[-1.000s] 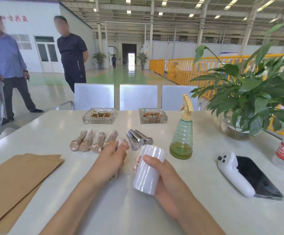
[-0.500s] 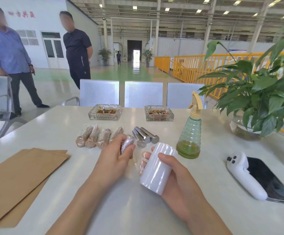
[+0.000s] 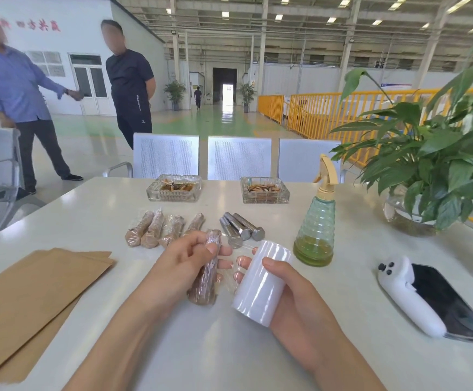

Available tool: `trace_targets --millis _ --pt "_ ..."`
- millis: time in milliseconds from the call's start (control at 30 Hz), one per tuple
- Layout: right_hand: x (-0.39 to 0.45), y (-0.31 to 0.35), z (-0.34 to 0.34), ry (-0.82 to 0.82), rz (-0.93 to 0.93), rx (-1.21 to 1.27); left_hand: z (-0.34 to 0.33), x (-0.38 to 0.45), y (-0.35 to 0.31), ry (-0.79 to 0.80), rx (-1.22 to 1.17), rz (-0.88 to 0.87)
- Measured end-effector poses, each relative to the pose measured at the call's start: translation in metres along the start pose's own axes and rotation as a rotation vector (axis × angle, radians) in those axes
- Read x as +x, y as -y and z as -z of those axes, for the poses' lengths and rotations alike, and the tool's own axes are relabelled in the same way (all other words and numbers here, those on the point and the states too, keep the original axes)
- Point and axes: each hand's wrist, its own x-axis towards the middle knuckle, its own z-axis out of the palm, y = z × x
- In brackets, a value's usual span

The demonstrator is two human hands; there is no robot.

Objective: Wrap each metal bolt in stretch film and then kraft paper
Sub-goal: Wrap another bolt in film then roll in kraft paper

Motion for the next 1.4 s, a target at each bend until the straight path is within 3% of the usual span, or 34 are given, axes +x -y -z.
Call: trace_targets --millis 133,333,567,700,833,967,1067,1233,1333,1400 --pt "-0.001 0.000 -0.001 0.028 0.000 -0.010 -0.003 -0.001 0.000 -0.081 0.067 -0.094" --pt "-0.001 -0.005 -0.003 0.057 -0.024 -0.023 -0.007 0.001 0.008 -0.159 0.515 -0.279" --pt "-0.003 -0.005 -0.004 0.088 -0.011 -0.021 -0.006 0.002 0.014 -0.104 0.458 -0.265" --pt "-0.001 -0.007 -0.005 0.116 -0.013 0.011 -0.009 0.005 0.021 -0.158 0.653 -0.315" --pt "0.000 -0.007 -0.006 0.074 -0.012 -0.009 -0.012 0.004 0.016 -0.145 0.307 -0.045" --pt "-0.001 -0.003 -0.004 0.015 -0.001 0.046 -0.007 0.000 0.009 -0.028 0.293 -0.096" --pt "-0.003 -0.001 -0.003 0.039 -0.010 0.050 -0.009 -0.003 0.008 0.019 0.137 -0.103" --pt "0.001 -0.005 -0.002 0.026 -0.008 0.026 -0.009 0.002 0.019 -0.158 0.631 -0.399" --pt "0.002 -0.008 -0.004 0.053 -0.002 0.006 -0.008 0.004 0.025 -0.190 0.688 -0.338" --pt "0.002 -0.007 -0.004 0.062 0.018 -0.005 -0.008 0.005 0.024 -0.158 0.572 -0.200"
